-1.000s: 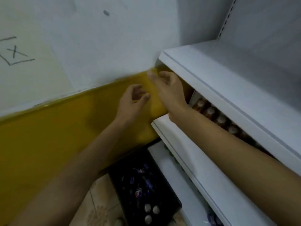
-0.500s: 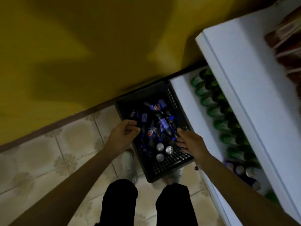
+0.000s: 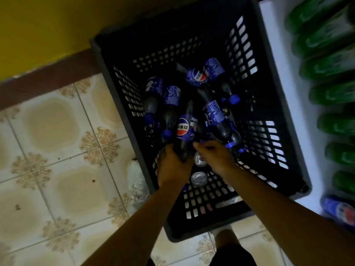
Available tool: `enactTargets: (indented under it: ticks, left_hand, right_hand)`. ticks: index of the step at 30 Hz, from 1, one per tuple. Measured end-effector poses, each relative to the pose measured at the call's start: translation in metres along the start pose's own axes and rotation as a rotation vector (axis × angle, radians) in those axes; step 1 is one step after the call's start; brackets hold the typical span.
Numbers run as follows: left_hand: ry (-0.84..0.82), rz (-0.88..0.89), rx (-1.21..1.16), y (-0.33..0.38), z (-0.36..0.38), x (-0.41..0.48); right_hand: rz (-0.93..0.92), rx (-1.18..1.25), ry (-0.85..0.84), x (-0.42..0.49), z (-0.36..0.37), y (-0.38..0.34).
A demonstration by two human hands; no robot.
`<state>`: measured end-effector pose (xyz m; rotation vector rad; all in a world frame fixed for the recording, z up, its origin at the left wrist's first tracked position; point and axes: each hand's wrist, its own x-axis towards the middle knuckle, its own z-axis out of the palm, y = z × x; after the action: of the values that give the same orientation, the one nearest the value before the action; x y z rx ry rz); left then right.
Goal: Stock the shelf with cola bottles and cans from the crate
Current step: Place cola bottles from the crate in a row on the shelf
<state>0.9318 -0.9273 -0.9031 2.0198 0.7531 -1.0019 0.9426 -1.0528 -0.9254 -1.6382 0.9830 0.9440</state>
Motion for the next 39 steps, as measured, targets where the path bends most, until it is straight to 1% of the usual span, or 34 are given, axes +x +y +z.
enactTargets:
  ticks: [3,5,7,9,11,13,15,18,20,22,24,25,27,29,31,33,36,37,39]
  left_hand:
    - [0.067,-0.028,0.076,-0.012,0.027,0.005]
    - [0.118,-0.037,0.079,-0.012,0.038,0.007]
    - [0.154,-0.046,0.072,-0.009,0.04,0.007]
    - [0.177,0.009,0.024,-0.006,0.034,0.001]
    - [0.162,0.102,-0.016,0.003,0.022,-0.013]
    - [0.13,0.183,-0.024,0.019,0.005,-0.036]
    - [0.092,0.211,-0.065,0.042,-0.015,-0.065]
    - [-0.018,0.23,-0.14,0.072,-0.057,-0.11]
    - [-0.125,0.209,-0.208,0.094,-0.096,-0.141]
    - [-0.216,0.197,-0.235,0.121,-0.139,-0.175]
    - [-0.298,0.255,-0.143,0.148,-0.182,-0.211]
    - [-0.326,0.299,-0.087,0.161,-0.202,-0.229]
    - [-0.355,0.36,0.011,0.187,-0.243,-0.267]
    - [-0.408,0.424,0.104,0.214,-0.28,-0.307]
    - [-0.466,0.491,0.201,0.239,-0.312,-0.348]
    - [-0.509,0.585,0.277,0.264,-0.341,-0.39]
    - [-0.5,0.74,0.331,0.293,-0.372,-0.442]
    - [-0.474,0.799,0.31,0.3,-0.378,-0.457]
    - [-0.43,0.885,0.173,0.307,-0.387,-0.477]
  right_hand:
    - [-0.04,-0.037,-0.015,0.019,0.02,0.0]
    - [-0.069,-0.027,-0.022,0.029,0.034,0.0]
    - [-0.051,-0.039,-0.006,0.032,0.044,-0.004]
    - [-0.014,-0.04,0.0,0.029,0.04,-0.015]
    - [0.036,0.008,-0.038,0.016,0.024,-0.031]
    - [0.121,0.073,-0.115,-0.007,0.005,-0.049]
    - [0.178,0.12,-0.156,-0.039,-0.012,-0.065]
    - [0.189,0.094,-0.141,-0.103,-0.037,-0.086]
    - [0.124,0.047,-0.112,-0.153,-0.056,-0.098]
    - [0.032,0.058,-0.064,-0.202,-0.076,-0.103]
    - [-0.116,0.062,0.039,-0.25,-0.096,-0.104]
    - [-0.205,-0.025,0.103,-0.272,-0.107,-0.103]
    - [-0.399,-0.27,0.168,-0.323,-0.123,-0.109]
    - [-0.609,-0.371,0.183,-0.373,-0.128,-0.126]
    - [-0.761,-0.404,0.162,-0.418,-0.125,-0.148]
    - [-0.892,-0.377,0.173,-0.458,-0.116,-0.169]
    - [-0.933,-0.228,0.268,-0.509,-0.113,-0.199]
    - [-0.924,-0.15,0.253,-0.525,-0.114,-0.206]
    - [-0.89,0.079,0.187,-0.55,-0.119,-0.216]
